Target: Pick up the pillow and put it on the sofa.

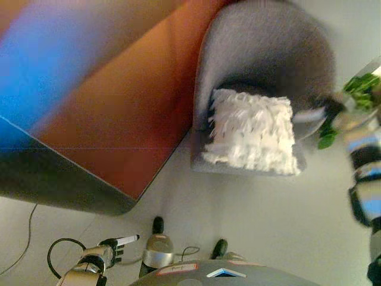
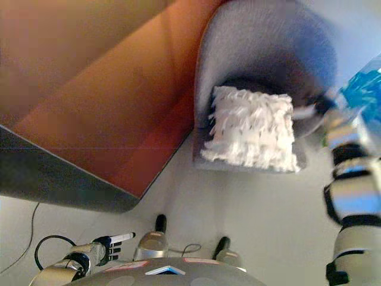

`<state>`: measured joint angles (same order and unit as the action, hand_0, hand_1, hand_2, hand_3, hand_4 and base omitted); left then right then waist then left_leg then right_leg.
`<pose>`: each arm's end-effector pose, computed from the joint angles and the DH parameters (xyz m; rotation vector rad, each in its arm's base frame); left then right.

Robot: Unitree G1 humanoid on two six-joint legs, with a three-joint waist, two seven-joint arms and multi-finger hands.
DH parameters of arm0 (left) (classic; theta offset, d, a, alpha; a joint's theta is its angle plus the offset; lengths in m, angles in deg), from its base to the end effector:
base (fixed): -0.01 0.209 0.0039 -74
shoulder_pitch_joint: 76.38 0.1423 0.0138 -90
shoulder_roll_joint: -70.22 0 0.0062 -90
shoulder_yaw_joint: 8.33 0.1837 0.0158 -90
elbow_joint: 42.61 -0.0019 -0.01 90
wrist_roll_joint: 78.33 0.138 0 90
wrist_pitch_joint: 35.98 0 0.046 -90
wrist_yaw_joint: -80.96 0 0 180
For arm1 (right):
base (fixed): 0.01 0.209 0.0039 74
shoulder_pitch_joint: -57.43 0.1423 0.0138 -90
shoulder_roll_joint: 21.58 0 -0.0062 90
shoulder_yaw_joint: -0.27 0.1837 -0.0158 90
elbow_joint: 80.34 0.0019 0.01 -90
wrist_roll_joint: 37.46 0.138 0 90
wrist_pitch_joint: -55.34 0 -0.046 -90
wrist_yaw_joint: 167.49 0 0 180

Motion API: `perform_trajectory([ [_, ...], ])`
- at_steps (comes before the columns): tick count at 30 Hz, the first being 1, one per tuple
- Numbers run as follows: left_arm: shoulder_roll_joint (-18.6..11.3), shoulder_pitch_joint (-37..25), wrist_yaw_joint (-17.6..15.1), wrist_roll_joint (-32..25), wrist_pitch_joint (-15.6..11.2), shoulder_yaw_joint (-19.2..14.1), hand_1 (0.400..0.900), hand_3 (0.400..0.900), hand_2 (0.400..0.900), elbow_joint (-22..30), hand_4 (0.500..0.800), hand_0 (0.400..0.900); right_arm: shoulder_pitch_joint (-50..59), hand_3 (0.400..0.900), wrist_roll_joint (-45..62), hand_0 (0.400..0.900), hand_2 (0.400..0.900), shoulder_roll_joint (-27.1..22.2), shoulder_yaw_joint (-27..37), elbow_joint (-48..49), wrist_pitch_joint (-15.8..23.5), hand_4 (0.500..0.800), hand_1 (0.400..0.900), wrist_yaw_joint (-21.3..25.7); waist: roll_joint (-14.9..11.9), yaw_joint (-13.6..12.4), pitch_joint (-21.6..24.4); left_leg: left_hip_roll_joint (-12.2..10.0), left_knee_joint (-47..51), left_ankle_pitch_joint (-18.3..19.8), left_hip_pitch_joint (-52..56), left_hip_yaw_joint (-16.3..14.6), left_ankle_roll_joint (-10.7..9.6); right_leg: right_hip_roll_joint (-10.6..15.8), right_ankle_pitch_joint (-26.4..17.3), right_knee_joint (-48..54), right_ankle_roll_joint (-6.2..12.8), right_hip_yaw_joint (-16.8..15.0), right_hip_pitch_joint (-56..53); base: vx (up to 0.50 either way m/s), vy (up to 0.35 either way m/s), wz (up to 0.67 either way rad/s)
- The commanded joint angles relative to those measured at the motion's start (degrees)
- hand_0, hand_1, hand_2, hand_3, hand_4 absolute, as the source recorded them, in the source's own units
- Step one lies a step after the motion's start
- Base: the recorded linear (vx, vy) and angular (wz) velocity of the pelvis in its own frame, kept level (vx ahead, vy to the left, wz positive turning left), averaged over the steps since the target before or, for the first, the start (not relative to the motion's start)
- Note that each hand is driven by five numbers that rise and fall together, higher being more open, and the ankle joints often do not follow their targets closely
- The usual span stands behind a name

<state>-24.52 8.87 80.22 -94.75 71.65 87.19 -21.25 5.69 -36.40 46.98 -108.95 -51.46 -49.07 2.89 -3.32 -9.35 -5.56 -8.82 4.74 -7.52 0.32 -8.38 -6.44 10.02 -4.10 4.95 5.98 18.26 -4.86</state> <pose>0.0945 0.2654 -0.0978 0.0907 1.3862 0.3200 0.2847 -0.3050 0.0623 -0.6773 0.7410 -0.0796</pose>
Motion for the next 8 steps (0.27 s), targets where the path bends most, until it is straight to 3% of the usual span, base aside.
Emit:
perform_trajectory([
  [1, -1.1, -3.9, -2.5, -0.5, 0.5, 3.8, 0.9, 0.9, 0.9, -4.2, 0.8, 0.9, -3.2, 0.9, 1.4, 0.9, 0.9, 2.1, -1.2, -1.2, 2.6, 0.8, 0.9, 6.1, 2.0, 0.8, 4.0, -2.2, 0.3, 5.1, 5.1, 0.1, -0.8, 4.3, -1.0, -0.1, 3.81, -0.8, -1.0, -0.03, 0.018, -0.12],
  [5, 0.8, -5.0, -4.7, -2.1, -0.4, 3.7, 0.9, 0.9, 0.9, -5.0, 0.8, 0.9, -11.4, 0.9, 1.7, 0.9, 0.9, 9.0, 0.0, -3.8, 3.5, 0.8, 0.9, 7.1, 2.1, 2.1, 4.4, -2.2, 0.3, 5.5, 6.6, -1.3, -0.5, 4.3, -1.1, 0.1, 3.68, -1.5, -1.9, -0.05, 0.023, -0.07],
  [8, 2.2, -4.8, -6.6, -2.4, -1.9, 3.3, 0.9, 0.9, 0.9, -5.4, 0.8, 0.9, -16.8, 0.9, 1.2, 0.9, 0.9, 11.8, 1.3, -6.5, 6.5, 0.8, 0.9, 7.5, 2.1, 2.7, 4.7, -2.1, 0.3, 5.7, 7.2, -1.9, -0.4, 4.4, -1.2, 0.1, 3.61, -1.7, -2.4, -0.05, 0.031, -0.02],
])
